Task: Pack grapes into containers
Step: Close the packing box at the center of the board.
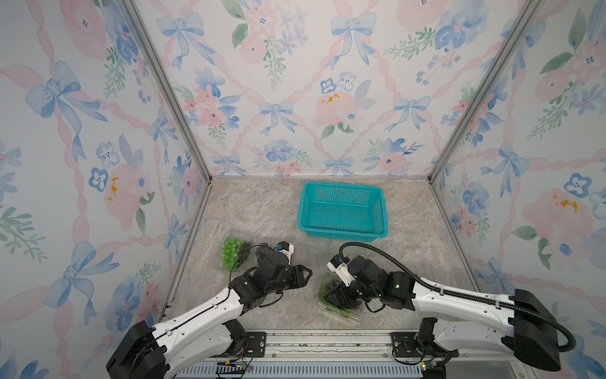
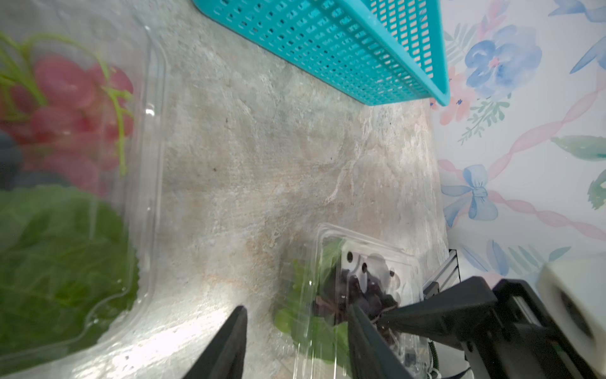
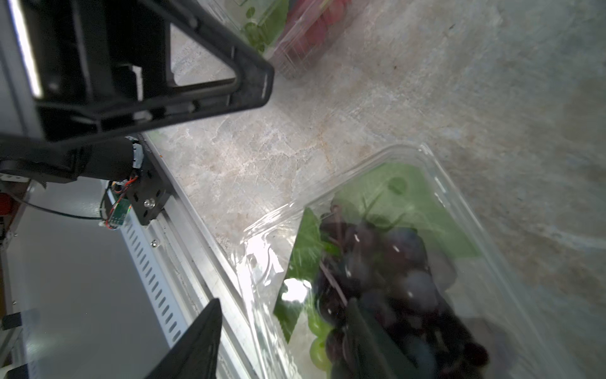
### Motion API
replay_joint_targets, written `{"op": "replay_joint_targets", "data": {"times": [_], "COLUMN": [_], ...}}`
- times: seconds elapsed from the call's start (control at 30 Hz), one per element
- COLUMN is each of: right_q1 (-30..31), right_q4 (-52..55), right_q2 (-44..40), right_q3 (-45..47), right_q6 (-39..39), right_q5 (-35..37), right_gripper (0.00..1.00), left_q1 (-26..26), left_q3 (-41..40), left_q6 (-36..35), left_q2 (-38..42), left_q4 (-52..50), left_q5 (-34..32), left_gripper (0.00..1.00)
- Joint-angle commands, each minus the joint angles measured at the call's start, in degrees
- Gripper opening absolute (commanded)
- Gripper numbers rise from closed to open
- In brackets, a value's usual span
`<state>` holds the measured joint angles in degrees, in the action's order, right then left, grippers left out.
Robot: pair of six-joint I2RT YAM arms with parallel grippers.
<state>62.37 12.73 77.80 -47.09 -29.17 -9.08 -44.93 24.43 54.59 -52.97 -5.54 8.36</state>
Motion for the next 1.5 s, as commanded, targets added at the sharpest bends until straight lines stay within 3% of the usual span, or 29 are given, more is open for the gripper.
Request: {"op": "replay_joint_targets", "data": {"times": [0.0, 0.63, 1.47], "right_q1": [1.87, 2.14, 2.11], "right_q4": [-1.83, -6.83, -9.47], "right_q2": [3.52, 4.81, 4.99], "right_q3": [0.75, 4.81, 6.55], "right_q6": [-3.16, -11.35, -13.11], "right_q5": [5.55, 8.03, 7.13], "right_gripper": [0.59, 0.56, 0.55], "left_q1": [-0.75, -5.49, -6.49], "left_q3": [-2.41, -6.26, -6.71], "left_q6": [0.86, 2.3, 3.74], "left_q2": [1.09, 1.46, -3.88], "left_q4": [-1.5, -1.39, 5.09], "left_q5": [2.98, 11.33, 16.49], "left_gripper": [0.5, 0.32, 0.29]}}
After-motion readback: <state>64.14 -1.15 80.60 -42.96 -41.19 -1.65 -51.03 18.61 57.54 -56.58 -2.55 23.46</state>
